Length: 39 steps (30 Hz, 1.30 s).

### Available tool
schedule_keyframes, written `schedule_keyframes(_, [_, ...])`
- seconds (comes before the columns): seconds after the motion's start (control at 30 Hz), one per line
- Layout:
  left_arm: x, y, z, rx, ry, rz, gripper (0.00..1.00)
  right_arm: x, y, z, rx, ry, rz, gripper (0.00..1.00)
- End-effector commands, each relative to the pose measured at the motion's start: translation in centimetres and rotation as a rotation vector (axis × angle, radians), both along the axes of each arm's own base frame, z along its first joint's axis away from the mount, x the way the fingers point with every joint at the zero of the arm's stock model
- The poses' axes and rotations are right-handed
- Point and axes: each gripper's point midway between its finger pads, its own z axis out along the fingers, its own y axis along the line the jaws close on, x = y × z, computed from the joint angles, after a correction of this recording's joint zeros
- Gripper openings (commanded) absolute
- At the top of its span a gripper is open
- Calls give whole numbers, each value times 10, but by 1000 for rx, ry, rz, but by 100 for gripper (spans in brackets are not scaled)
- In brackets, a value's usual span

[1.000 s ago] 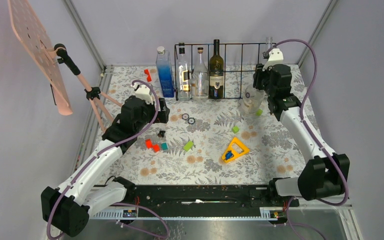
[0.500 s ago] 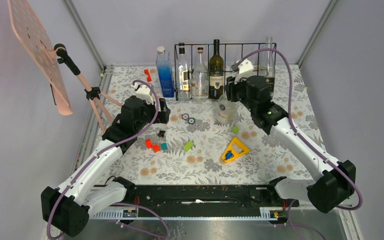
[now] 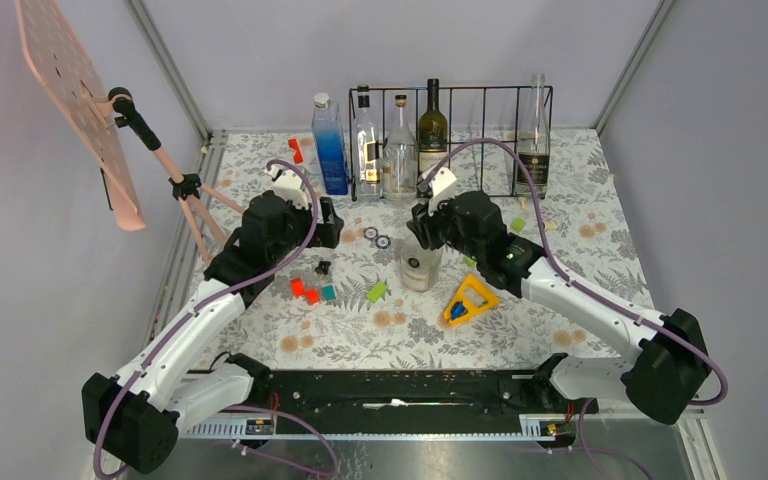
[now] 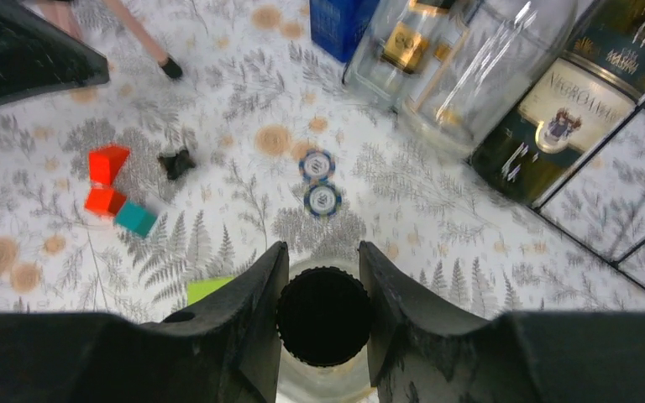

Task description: Take the wine bottle off the wine rack

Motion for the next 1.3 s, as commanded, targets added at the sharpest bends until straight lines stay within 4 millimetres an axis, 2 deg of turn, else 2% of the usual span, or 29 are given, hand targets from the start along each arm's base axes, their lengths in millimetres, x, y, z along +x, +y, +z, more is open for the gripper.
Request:
schedule_keyframes(0.0, [4, -8, 19, -43, -65, -30, 93, -7, 17, 80, 214, -248, 79, 0])
schedule_keyframes(0.07, [4, -9, 19, -43, -61, -34, 93, -13, 19, 74, 224, -247, 104, 0])
schedule_keyframes(0.1, [4, -10, 18, -43, -60, -35, 93, -16, 19, 71, 229, -243, 115, 3])
schedule_keyframes(0.13, [4, -10, 18, -43, -58, -35, 93, -19, 19, 69, 236, -240, 120, 10])
schedule_keyframes(0.2, [5, -10, 17, -43, -56, -35, 93, -22, 17, 65, 242, -225, 122, 35])
schedule_keyframes(0.27, [5, -10, 18, -46, -59, -34, 93, -25, 16, 61, 243, -211, 121, 51])
schedule_keyframes(0.3, [3, -13, 19, -53, -59, -51, 93, -26, 14, 58, 239, -204, 116, 66])
schedule_keyframes(0.33, [2, -15, 19, -57, -61, -61, 93, -27, 13, 58, 238, -200, 113, 74])
schedule_keyframes(0.4, [1, -16, 21, -62, -63, -73, 93, -29, 9, 58, 235, -193, 107, 81])
schedule_keyframes(0.6, [-9, -27, 38, -105, -114, -146, 94, -43, 8, 70, 214, -131, 146, 91])
schedule_keyframes(0.73, [-20, -31, 54, -119, -175, -187, 95, -54, 3, 91, 187, -83, 167, 93])
schedule_keyframes(0.87, [-38, -42, 66, -118, -223, -271, 95, -66, 7, 115, 201, 32, 193, 93])
schedule_keyframes(0.97, [-53, -59, 69, -79, -262, -346, 96, -50, -3, 120, 164, 167, 59, 92])
schedule_keyframes(1.07, [-65, -87, 69, -58, -272, -426, 97, -27, -18, 111, 191, 354, -62, 87])
schedule_keyframes(1.17, [-73, -115, 70, -64, -266, -497, 96, -6, -50, 100, 341, 493, -227, 86])
schedule_keyframes(1.27, [-76, -135, 72, -62, -275, -541, 95, 4, -91, 76, 444, 564, -382, 86])
